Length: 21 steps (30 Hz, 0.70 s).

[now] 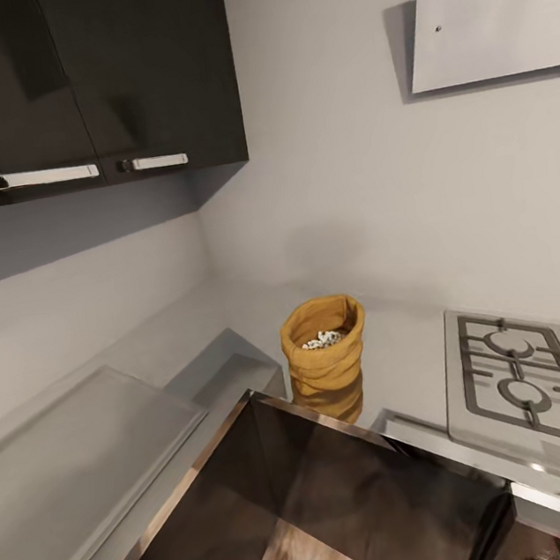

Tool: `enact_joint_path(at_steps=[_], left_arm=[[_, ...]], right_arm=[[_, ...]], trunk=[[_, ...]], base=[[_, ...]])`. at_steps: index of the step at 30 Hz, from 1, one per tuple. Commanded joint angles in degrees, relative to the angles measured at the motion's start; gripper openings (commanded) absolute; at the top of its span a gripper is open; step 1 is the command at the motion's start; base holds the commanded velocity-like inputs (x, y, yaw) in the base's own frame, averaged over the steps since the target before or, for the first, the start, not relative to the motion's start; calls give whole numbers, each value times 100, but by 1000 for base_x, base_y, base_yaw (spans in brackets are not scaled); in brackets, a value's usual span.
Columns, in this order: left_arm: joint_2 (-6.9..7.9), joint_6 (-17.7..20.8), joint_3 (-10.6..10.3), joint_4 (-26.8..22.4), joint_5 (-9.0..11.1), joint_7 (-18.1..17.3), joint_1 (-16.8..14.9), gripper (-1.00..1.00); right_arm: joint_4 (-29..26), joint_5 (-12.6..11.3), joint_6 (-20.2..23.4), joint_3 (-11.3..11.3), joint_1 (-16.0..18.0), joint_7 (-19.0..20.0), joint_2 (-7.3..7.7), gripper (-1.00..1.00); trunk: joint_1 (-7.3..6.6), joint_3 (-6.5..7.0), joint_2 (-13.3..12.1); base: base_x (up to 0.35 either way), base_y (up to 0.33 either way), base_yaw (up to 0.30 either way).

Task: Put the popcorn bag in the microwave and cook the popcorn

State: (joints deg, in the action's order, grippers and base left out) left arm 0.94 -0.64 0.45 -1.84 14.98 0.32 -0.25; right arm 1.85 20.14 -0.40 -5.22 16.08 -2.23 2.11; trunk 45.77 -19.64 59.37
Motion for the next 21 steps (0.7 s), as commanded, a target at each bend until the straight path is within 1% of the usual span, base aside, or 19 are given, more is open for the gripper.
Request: enact_joint_path(at_steps=[1, 21], left_arm=[[-2, -7, 1, 0, 23, 3, -2, 100], [-1, -11, 7, 0, 31, 3, -2, 100]], right_arm=[[17, 61, -4, -49, 9, -23, 0, 100], [17, 60, -4, -49, 9, -23, 0, 100]], trunk=[[0, -6, 4], [0, -6, 4]], base=[[0, 0, -236], [0, 0, -239]])
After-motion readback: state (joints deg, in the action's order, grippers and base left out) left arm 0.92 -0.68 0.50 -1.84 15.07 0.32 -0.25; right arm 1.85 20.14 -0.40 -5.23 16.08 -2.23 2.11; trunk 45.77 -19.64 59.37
